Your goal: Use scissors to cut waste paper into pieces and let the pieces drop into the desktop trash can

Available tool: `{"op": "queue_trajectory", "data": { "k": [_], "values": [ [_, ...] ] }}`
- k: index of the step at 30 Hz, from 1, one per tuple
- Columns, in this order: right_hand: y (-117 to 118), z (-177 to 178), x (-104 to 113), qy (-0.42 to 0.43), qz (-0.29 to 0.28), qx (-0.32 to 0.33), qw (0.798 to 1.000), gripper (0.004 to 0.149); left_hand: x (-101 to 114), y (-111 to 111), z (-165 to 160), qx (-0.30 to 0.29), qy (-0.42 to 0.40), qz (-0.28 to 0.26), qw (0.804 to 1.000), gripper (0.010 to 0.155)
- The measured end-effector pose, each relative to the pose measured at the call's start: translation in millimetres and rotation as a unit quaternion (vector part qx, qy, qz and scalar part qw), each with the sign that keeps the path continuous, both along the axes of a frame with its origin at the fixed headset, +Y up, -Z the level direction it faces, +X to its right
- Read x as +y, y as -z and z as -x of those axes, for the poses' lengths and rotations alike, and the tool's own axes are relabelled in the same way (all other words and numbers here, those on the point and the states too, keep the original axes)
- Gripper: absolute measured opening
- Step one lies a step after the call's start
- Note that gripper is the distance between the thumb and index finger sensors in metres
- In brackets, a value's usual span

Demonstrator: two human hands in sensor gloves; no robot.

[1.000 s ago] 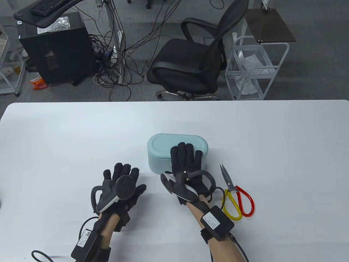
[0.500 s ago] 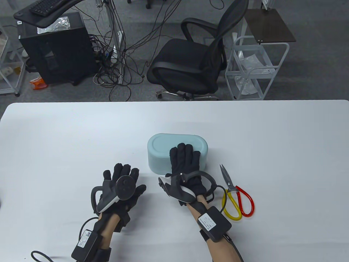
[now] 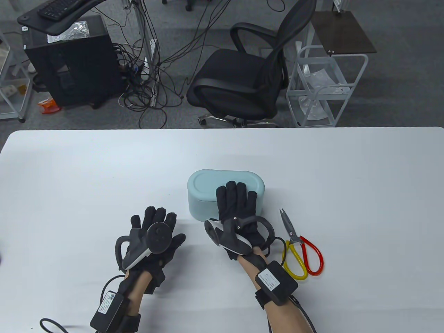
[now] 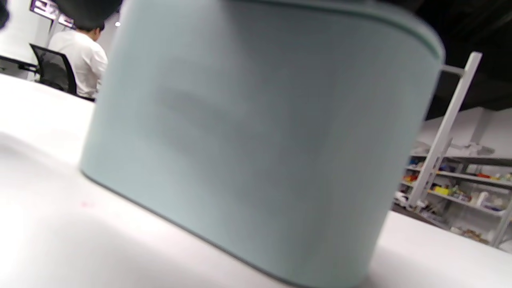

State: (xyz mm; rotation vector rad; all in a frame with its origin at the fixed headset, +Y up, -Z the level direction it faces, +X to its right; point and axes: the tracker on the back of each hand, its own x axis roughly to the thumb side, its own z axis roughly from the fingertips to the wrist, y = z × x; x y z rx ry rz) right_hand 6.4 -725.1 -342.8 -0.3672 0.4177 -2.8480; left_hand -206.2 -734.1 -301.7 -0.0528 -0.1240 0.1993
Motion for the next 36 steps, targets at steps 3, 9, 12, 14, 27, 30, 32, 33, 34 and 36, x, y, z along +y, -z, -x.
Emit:
{"op": "queue_trajectory", "data": {
  "k": [3,9,12,14,27,30,32,33,34,36],
  "values": [
    [-1,-6,12,0.039,0.013,0.002,0.999,0.087,0,0,0,-0.001,0.000,-0.005,1.000,0.078],
    [-9,-29,32,0.085,0.034,0.016,0.996,0.082,1,-2,-2,-0.003,-0.001,-0.010,1.000,0.079],
    [-19,-51,41,0.082,0.031,0.022,0.996,0.081,1,-2,-3,-0.006,-0.003,-0.012,1.000,0.080],
    [-27,-70,44,0.089,0.030,0.021,0.995,0.080,0,-2,-3,-0.005,-0.003,-0.012,1.000,0.080],
    [-54,-189,25,0.128,0.070,-0.043,0.988,0.084,-2,-6,-5,-0.018,-0.001,-0.011,1.000,0.084],
    [-58,-213,19,0.145,0.094,-0.064,0.983,0.084,-2,-8,-8,-0.023,-0.005,-0.016,1.000,0.084],
    [-62,-222,15,0.162,0.100,-0.067,0.980,0.084,-2,-9,-9,-0.026,-0.006,-0.020,0.999,0.085],
    [-64,-227,12,0.167,0.101,-0.069,0.978,0.084,-2,-10,-10,-0.027,-0.007,-0.024,0.999,0.085],
    [-66,-231,9,0.167,0.102,-0.073,0.978,0.084,-1,-10,-10,-0.028,-0.006,-0.030,0.999,0.085],
    [-68,-239,2,0.181,0.099,-0.078,0.975,0.084,-1,-10,-10,-0.031,-0.006,-0.037,0.999,0.086]
  ]
}}
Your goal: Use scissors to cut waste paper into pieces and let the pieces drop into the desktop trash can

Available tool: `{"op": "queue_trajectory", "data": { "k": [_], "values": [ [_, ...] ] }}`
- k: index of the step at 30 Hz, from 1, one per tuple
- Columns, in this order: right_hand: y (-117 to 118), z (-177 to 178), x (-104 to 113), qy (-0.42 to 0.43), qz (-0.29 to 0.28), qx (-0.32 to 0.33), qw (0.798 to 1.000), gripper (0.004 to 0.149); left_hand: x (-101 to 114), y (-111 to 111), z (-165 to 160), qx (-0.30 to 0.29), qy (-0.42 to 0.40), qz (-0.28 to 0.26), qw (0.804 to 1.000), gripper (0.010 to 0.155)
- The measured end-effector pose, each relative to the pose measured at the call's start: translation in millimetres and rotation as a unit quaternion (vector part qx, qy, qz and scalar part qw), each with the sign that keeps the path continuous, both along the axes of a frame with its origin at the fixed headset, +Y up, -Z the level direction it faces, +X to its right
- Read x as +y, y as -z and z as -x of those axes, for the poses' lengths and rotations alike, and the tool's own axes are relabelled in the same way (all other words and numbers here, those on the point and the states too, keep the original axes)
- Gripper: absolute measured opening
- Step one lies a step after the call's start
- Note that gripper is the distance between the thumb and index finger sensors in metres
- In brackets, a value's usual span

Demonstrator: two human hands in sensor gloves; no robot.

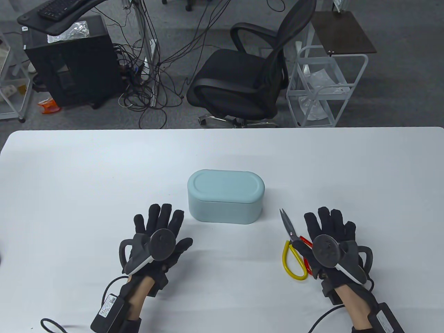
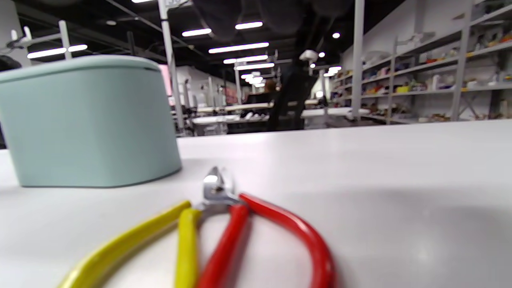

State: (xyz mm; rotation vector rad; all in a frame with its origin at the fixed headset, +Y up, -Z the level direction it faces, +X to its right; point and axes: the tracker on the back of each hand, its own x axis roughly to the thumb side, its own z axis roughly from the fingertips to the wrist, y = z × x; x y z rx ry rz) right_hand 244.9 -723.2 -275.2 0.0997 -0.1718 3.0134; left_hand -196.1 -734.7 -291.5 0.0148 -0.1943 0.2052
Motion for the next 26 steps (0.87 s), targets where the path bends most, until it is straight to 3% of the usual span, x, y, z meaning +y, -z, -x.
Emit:
{"op": "queue_trajectory", "data": {
  "k": [5,26],
  "values": [
    [1,-10,-9,0.037,0.010,-0.002,0.999,0.084,-1,0,1,-0.001,-0.002,0.004,1.000,0.086],
    [0,-13,-17,0.009,0.023,-0.010,1.000,0.084,3,3,4,0.000,-0.012,0.011,1.000,0.087]
  ]
}}
